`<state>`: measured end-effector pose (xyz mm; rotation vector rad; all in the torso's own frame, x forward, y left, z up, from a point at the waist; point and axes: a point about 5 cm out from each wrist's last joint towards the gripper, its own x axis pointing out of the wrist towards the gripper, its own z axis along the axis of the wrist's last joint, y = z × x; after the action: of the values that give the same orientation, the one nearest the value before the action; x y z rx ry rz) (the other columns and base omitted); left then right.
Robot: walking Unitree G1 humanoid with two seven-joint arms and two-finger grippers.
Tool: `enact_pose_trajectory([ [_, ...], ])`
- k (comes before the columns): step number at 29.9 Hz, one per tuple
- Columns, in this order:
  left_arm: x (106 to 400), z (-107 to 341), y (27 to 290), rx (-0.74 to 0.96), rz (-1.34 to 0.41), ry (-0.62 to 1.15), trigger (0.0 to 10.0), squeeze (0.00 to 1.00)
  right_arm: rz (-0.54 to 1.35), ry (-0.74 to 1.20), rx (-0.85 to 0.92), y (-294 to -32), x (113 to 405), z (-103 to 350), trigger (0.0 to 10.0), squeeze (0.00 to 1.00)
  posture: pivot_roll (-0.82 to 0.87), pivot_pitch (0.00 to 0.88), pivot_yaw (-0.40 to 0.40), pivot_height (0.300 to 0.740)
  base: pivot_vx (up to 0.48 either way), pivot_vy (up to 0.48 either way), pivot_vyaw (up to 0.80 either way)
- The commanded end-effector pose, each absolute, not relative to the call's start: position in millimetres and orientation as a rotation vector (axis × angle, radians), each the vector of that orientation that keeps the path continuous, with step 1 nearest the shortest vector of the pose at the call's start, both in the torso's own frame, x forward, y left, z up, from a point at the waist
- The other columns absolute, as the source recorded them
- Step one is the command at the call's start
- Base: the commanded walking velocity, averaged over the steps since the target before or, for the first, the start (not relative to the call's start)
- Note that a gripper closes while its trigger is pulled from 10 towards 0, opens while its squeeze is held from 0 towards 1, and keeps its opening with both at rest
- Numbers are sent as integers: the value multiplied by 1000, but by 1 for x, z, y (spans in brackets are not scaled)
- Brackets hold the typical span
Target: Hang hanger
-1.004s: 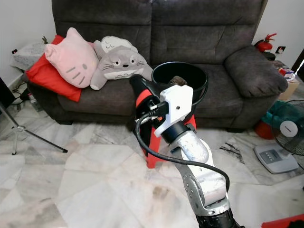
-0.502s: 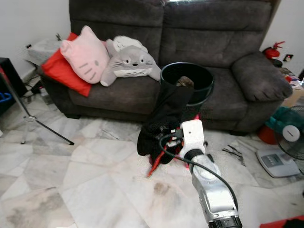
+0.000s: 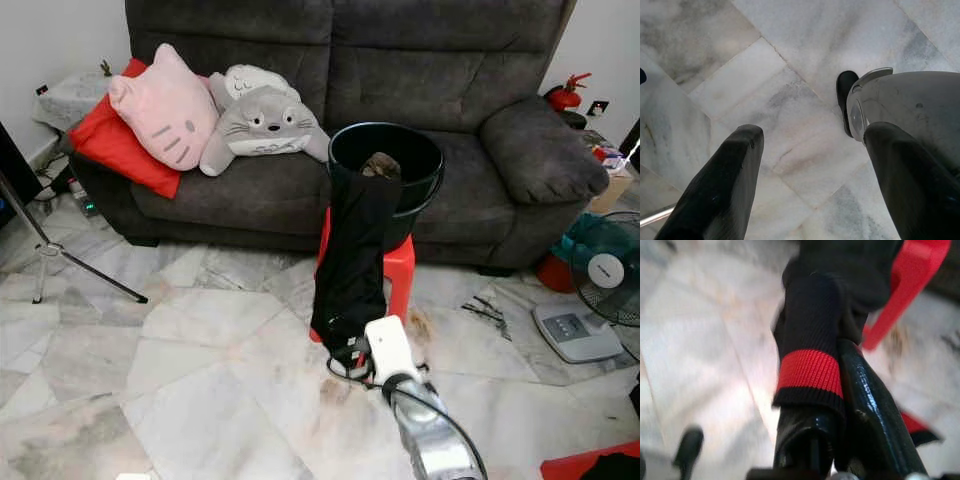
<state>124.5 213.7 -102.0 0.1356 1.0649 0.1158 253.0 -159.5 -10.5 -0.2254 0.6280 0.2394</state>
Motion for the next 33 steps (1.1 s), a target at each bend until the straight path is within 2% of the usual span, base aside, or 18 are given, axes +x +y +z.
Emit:
enact_pose_trajectory([
  [1, 121, -103, 214, 156, 96, 1087, 10000, 0, 229, 680, -257, -166, 245, -22, 10000, 0, -47, 0, -14, 740, 0, 0, 0],
  [6, 121, -103, 213, 156, 93, 1087, 10000, 0, 150, 799, -300, -185, 221, -49, 10000, 0, -48, 0, -14, 740, 0, 0, 0],
  [11, 121, -104, 213, 159, 90, 1089, 10000, 0, 173, 888, -305, -185, 199, -66, 10000, 0, -51, 0, -13, 740, 0, 0, 0],
  [16, 121, -104, 213, 160, 89, 1090, 10000, 0, 178, 897, -306, -185, 195, -70, 10000, 0, -48, 0, -11, 740, 0, 0, 0],
  [21, 120, -103, 214, 161, 93, 1090, 10000, 0, 104, 718, -281, -189, 218, -52, 10000, 0, -46, 0, -10, 740, 0, 0, 0],
  [22, 120, -103, 215, 162, 95, 1089, 10000, 0, 41, 598, -196, -190, 235, -36, 10000, 0, -49, 0, -8, 740, 0, 0, 0],
  [23, 120, -103, 215, 162, 95, 1089, 10000, 0, 41, 598, -196, -190, 235, -36, 10000, 0, -49, 0, -8, 740, 0, 0, 0],
  [24, 120, -103, 215, 164, 96, 1088, 10000, 0, -29, 474, -96, -193, 253, -15, 10000, 0, -48, 0, -6, 740, 0, 0, 0],
  [26, 120, -103, 216, 165, 96, 1088, 10000, 0, -56, 423, -62, -194, 260, -6, 10000, 0, -49, 0, -5, 740, 0, 0, 0],
  [27, 121, -103, 216, 165, 96, 1087, 10000, 0, -102, 320, -37, -198, 272, 13, 10000, 0, -49, 0, -5, 740, 0, 0, 0],
  [33, 121, -103, 216, 166, 98, 1083, 10000, 0, -200, 17, -111, -204, 296, 77, 10000, 0, -44, 0, -5, 740, 0, 0, 0],
])
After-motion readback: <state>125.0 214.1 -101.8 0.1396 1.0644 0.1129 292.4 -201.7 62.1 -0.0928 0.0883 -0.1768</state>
